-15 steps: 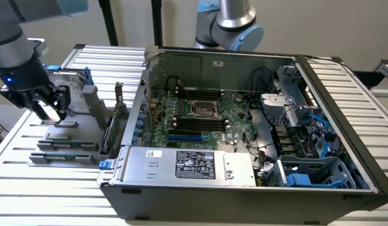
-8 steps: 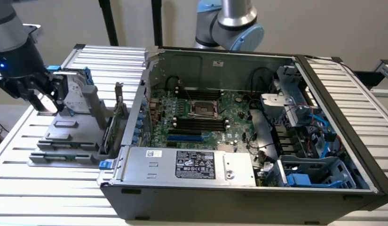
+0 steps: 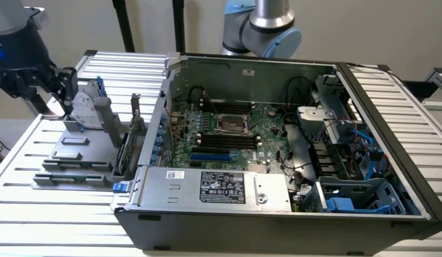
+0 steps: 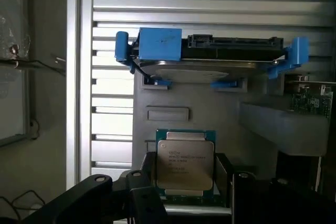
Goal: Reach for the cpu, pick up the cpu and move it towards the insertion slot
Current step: 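Pick up the cpu and move it towards the insertion slot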
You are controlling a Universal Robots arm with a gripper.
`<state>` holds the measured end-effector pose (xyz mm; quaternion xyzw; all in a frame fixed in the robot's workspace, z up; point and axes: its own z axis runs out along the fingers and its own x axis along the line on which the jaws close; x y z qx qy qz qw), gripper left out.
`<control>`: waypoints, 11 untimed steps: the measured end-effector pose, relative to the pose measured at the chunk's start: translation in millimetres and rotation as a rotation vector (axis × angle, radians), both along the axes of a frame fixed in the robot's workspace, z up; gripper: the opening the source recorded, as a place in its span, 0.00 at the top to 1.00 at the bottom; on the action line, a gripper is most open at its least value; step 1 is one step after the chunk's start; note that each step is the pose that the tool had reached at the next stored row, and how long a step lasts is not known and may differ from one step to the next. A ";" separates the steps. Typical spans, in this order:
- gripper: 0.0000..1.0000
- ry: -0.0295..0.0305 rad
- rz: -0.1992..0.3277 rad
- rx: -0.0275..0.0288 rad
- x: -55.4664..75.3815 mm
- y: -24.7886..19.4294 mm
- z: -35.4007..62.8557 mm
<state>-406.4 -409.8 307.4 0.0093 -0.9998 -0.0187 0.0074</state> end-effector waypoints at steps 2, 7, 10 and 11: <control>0.45 0.0008 0.000 0.0002 8.0 0.0 9.2; 0.45 0.0040 0.001 0.0035 30.8 0.0 31.8; 0.45 0.0062 0.001 0.0061 44.4 0.0 44.9; 0.45 0.0069 0.001 0.0069 48.9 0.0 49.0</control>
